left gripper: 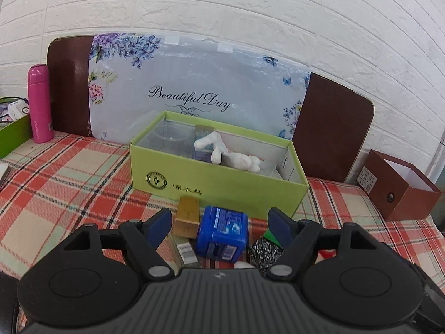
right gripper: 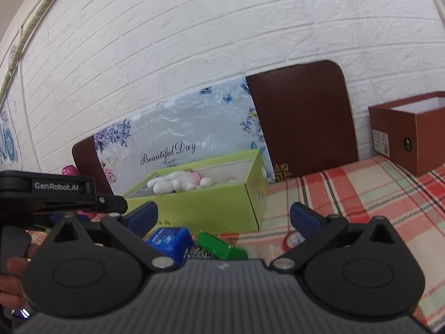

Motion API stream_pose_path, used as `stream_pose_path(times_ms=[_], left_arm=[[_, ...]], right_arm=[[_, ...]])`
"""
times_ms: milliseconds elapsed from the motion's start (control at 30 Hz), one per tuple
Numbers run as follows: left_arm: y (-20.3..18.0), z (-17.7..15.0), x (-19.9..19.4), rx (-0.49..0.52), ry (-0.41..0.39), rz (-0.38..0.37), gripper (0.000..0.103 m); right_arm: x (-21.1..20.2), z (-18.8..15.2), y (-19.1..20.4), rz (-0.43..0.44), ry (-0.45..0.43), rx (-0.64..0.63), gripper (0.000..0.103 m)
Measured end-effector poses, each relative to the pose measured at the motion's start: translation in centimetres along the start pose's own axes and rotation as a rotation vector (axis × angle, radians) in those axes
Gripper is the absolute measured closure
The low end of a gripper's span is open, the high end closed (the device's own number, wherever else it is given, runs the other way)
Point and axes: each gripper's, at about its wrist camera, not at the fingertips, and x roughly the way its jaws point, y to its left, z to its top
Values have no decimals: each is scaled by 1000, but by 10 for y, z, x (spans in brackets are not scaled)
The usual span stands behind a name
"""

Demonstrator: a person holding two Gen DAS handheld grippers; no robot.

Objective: Organize objects
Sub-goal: 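Withdraw both tools from the lime-green box back to the pile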

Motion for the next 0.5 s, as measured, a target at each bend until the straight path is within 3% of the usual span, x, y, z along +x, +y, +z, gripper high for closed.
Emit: stream_pose_path(times_ms=[267, 500], left_arm=[[12, -40, -7, -28, 49, -12, 24], [23, -73, 4, -30, 122, -29, 24]], right_arm=[[-17, -43, -10, -48, 78, 7, 0], [-21, -52, 0, -71, 114, -61, 0]])
